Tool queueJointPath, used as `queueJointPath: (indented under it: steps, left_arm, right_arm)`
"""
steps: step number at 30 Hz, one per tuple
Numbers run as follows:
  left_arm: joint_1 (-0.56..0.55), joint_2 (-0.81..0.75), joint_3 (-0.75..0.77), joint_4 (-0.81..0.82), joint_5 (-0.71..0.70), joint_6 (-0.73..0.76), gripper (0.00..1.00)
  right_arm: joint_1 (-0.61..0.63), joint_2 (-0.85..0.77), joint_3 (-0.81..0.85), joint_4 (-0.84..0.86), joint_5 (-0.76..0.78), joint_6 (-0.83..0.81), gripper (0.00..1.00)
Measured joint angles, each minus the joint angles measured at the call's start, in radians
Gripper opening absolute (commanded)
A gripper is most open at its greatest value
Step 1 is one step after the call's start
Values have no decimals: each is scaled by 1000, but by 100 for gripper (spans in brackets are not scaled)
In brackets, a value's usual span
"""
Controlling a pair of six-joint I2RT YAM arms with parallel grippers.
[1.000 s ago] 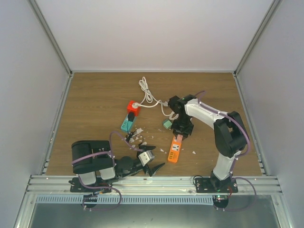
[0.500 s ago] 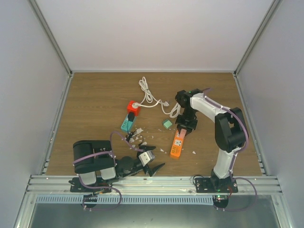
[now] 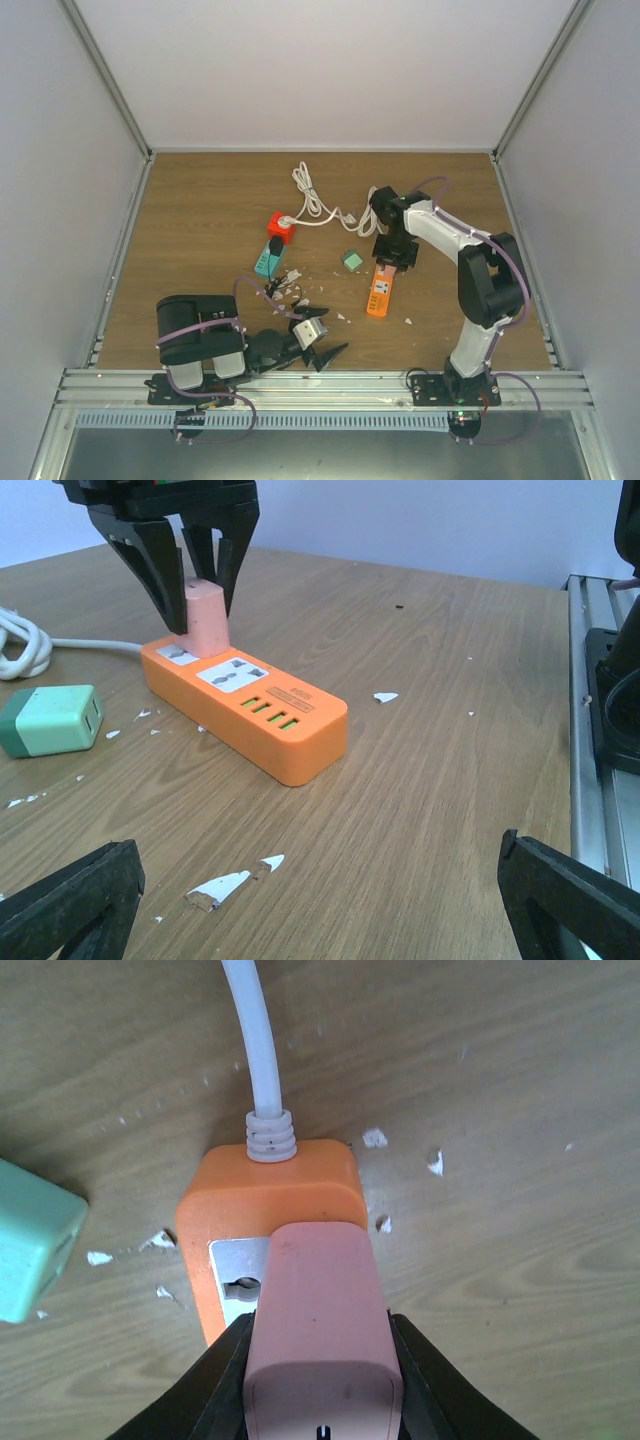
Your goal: Insert the plug
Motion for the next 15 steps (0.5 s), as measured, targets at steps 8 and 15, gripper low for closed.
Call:
queueJointPath:
  steps: [8, 15]
  left_arm:
    - [0, 2, 1, -1, -2, 0, 99]
    - [0, -6, 1, -10, -13, 1, 99]
  right_arm:
    - [51, -36, -46, 117, 137, 0, 0]
    - [49, 13, 6, 178, 198, -3, 0]
